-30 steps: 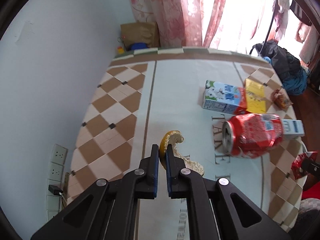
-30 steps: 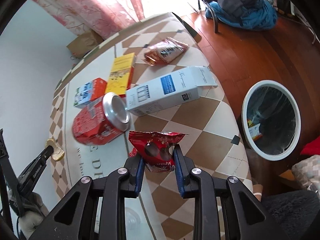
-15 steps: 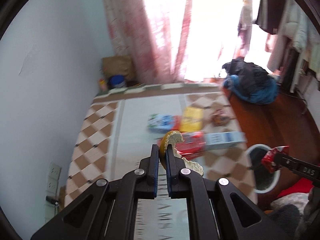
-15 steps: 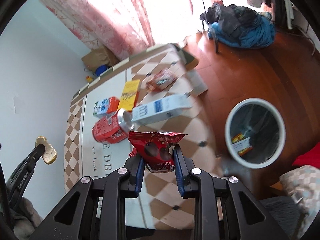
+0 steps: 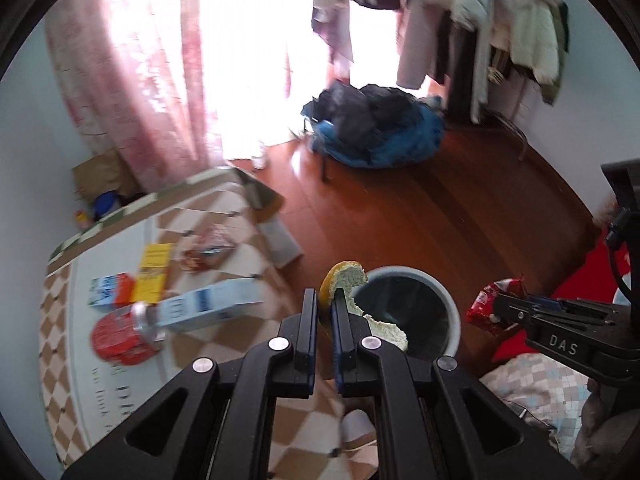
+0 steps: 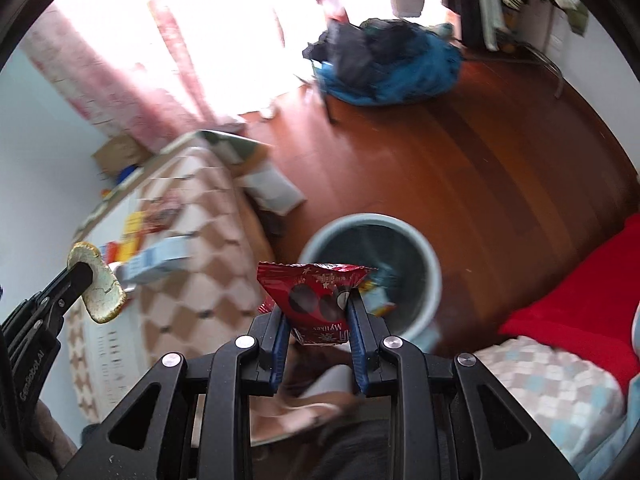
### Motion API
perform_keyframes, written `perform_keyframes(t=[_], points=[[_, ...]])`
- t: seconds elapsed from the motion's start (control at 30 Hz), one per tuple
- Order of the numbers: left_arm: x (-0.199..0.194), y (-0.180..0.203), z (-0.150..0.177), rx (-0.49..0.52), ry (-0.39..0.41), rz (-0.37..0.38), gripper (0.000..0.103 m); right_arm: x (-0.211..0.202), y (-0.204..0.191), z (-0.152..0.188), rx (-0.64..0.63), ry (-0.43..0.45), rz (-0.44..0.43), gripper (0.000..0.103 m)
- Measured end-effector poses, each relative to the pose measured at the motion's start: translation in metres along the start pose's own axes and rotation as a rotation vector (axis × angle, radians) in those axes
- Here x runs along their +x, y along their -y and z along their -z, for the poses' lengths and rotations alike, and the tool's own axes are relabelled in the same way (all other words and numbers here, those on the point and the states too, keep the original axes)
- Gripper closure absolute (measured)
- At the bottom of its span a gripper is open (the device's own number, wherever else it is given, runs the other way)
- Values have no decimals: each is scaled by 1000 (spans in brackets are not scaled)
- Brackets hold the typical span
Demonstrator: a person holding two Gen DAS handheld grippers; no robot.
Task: Collect trash
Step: 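Carry the wrapper and bread over the bin and open both tools to drop them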
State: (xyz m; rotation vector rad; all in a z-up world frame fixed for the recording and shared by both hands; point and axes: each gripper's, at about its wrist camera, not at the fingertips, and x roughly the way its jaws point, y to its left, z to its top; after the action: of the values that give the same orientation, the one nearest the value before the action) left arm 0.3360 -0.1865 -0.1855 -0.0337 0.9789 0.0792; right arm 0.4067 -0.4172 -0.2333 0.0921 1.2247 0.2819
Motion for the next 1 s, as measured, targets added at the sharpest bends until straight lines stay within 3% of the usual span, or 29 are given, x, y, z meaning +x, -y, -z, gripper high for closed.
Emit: perform_keyframes(t=[0.17,0.43,0.7,0.73,0.8,0.83,0.87,1.0], points=[[59,46,-5,53,-100,63,99,46,59,-11,52,-70,48,75],[163,70,-3,35,-349,192,98,134,116,-15,138,-204,35,75],[218,64,2,-37,-484,194,93,204,131,-10,150,-315,24,74],[220,62,2,-41,-489,188,86,211,132,-10,152,-322,25,74],[222,60,3,-54,-495,174,60,221,134,-10,160,-330,25,62],[221,58,4,-60,-493,165,37,223,135,-12,164,-333,25,56],[220,57,5,-62,-490,150,25,225,136,-12,169,-334,20,44],[217,50,9,-50,-483,90,23,226,139,-16,189,-320,35,27]])
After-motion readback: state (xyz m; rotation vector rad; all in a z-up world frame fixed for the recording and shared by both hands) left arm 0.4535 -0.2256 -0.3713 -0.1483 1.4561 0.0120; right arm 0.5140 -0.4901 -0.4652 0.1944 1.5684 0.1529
